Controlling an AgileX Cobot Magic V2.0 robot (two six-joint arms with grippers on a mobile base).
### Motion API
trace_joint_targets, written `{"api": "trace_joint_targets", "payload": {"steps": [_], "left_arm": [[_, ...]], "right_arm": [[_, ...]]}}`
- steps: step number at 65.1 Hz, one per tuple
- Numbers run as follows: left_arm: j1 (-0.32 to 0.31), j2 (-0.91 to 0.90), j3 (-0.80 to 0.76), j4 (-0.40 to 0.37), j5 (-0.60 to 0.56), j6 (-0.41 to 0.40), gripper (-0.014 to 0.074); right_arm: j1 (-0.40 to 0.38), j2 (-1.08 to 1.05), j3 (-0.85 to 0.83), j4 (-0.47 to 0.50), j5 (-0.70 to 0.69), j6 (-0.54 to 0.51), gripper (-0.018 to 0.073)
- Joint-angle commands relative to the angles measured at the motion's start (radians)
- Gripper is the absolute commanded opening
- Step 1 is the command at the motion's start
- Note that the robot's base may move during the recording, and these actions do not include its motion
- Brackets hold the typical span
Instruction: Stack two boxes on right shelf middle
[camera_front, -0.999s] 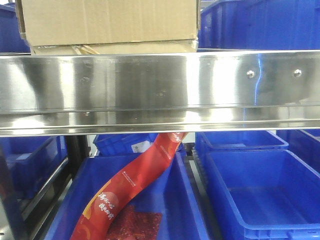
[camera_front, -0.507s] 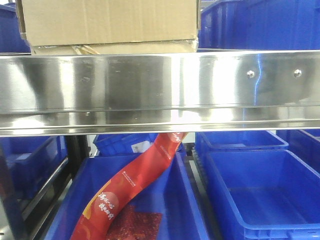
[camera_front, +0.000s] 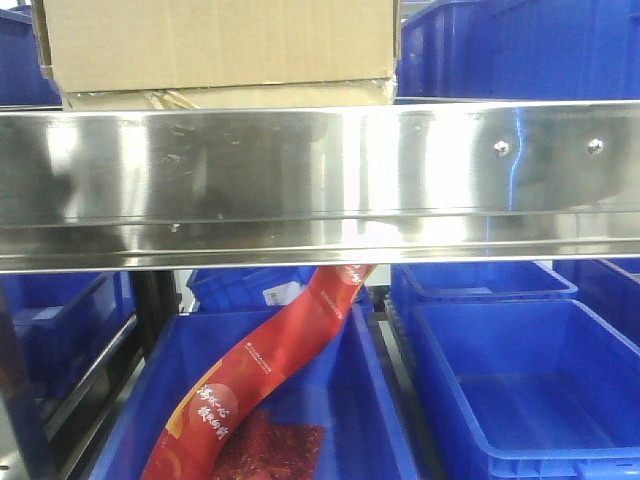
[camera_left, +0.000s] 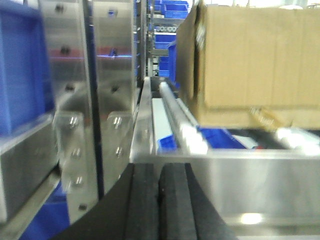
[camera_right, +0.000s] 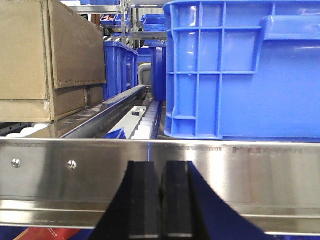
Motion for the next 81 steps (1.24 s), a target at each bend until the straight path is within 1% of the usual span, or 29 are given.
{"api": "trace_joint_targets", "payload": {"steps": [1, 2, 3, 4, 6, 12, 18, 20, 81], "left_arm": [[0.002, -0.014, 0.057, 0.006, -0.059, -0.004, -0.0111], [0.002, -0.014, 0.057, 0.006, -0.079, -0.008, -0.0111], [0.002, -0.014, 0.057, 0.006, -0.067, -0.011, -0.0111], [0.002, -0.014, 0.057, 0.01, -0.023, -0.01, -0.0111], [0.002, -0.014, 0.057, 0.022, -0.01, -0.01, -0.0111], [0.002, -0.014, 0.057, 0.033, -0.034, -0.019, -0.0111], [0.002, -0.014, 0.057, 0.087, -0.086, -0.12, -0.0111], [0.002, -0.014, 0.057, 0.097, -0.1, -0.138, -0.0111], [0.002, -0.014, 0.057, 0.097, -0.107, -0.138, -0.0111]], "right_arm": [[-0.005, -0.008, 0.0, 0.004, -0.025, -0.003, -0.0162], [-0.005, -0.008, 0.0, 0.004, -0.025, -0.003, -0.0162], [-0.005, -0.008, 0.0, 0.004, -0.025, -0.003, -0.0162], [-0.005, -0.008, 0.0, 0.004, -0.025, -0.003, -0.0162], [-0.005, -0.008, 0.0, 0.004, -0.025, -0.003, -0.0162], [-0.005, -0.008, 0.0, 0.004, -0.025, -0.003, -0.0162], [-0.005, -0.008, 0.0, 0.004, -0.025, -0.003, -0.0162], [-0.005, -0.008, 0.0, 0.004, -0.025, -0.003, -0.0162], [-0.005, -0.008, 0.0, 0.004, -0.025, -0.003, -0.0162]]}}
